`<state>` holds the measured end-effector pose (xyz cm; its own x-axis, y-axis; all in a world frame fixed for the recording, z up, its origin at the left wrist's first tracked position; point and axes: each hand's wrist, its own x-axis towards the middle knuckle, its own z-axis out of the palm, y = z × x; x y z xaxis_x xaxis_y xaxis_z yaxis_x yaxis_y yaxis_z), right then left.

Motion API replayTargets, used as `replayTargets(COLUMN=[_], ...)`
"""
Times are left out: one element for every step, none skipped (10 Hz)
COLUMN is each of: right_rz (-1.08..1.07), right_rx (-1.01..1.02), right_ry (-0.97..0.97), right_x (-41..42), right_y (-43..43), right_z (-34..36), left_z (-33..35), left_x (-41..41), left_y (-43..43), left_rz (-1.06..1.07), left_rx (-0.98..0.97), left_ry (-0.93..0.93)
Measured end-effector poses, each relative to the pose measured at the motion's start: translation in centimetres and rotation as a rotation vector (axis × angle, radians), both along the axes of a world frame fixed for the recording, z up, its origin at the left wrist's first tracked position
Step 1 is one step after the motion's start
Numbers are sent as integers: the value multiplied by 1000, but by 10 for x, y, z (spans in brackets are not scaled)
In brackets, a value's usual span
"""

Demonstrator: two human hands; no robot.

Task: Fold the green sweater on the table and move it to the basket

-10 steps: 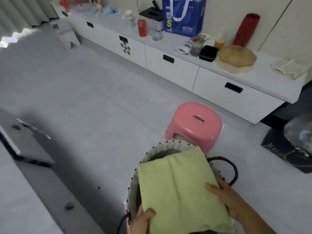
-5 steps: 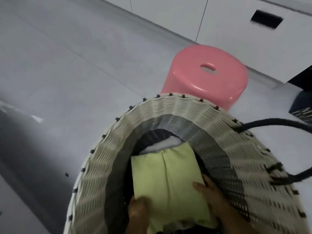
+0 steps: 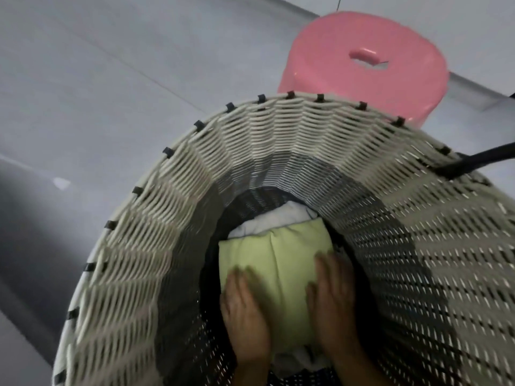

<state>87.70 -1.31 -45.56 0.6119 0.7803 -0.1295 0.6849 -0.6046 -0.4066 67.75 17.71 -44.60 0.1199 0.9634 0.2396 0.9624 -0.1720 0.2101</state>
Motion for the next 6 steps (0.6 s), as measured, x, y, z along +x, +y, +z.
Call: replayTargets(right_rz=[224,201,222,187,122,-4], right_rx=[-99,-194,-220,-213,-110,-50], right_ry=[-39,-68,-82,-32,56,221], right_x=[2,24,30,28,21,7], right_y=[-2,-6,-8,1,6,6], right_z=[-29,-71,-86,-60,-10,58], left_z=[-65,-93,-103,-82,-31,39], left_x=[35,44,46,50,54,63], left_y=[-106,-130,-137,-129,-129,-137], left_rz=[-145,-143,-219,-175,-127,25], left_rx=[-436,-555,-645,-645,-673,-806], left_ry=[-24,-50,21,-70,-219,-424])
